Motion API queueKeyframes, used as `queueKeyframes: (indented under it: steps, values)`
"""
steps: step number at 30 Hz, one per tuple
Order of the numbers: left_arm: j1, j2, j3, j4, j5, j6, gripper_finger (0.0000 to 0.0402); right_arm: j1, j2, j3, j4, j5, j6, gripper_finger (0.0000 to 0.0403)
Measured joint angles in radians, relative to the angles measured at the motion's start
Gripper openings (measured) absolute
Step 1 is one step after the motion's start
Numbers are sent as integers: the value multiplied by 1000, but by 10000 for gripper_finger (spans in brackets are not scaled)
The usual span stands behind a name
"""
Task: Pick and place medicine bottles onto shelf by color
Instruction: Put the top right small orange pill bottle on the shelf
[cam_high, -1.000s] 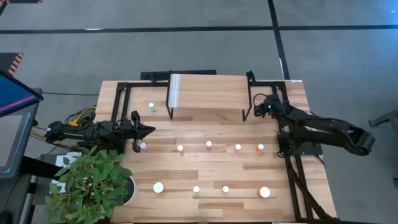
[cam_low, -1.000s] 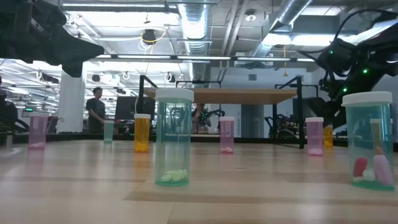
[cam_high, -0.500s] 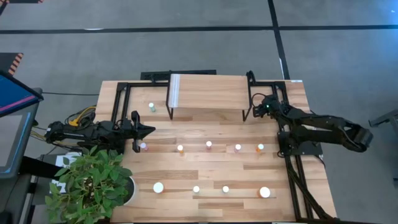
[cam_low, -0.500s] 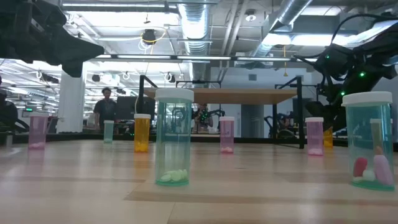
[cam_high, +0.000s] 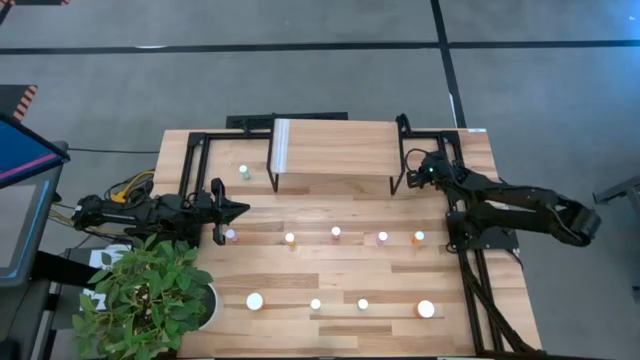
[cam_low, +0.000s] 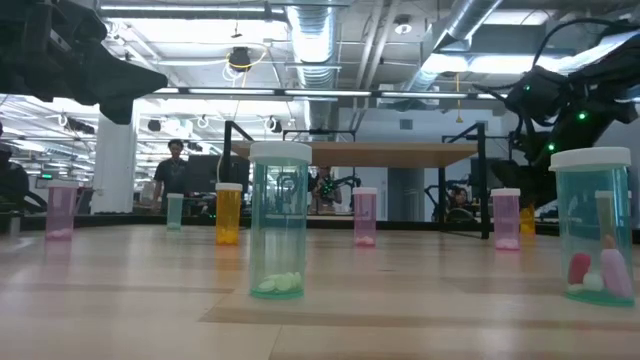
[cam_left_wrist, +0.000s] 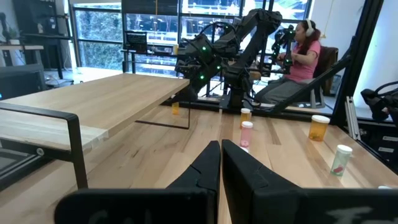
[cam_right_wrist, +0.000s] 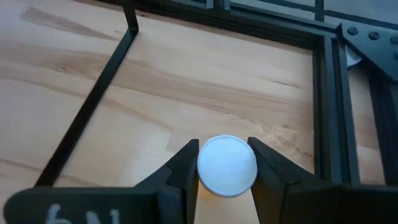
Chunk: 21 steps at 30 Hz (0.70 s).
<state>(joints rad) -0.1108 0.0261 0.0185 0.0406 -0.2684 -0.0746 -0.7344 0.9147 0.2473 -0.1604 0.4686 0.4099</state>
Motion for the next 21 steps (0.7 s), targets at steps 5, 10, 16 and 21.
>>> queueKeyframes:
  steps: [5, 10, 16, 21]
  values:
    - [0, 0, 0, 0, 0, 0, 3, 26, -38, 87, -134, -1, 0, 135]
    - [0, 0, 0, 0, 0, 0, 3, 64, -75, 189, -239, -1, 0, 136]
    - [0, 0, 0, 0, 0, 0, 3, 95, -119, 327, -288, 1, -5, 130]
    - [0, 0, 0, 0, 0, 0, 3, 116, -125, 452, -306, 3, -64, 136]
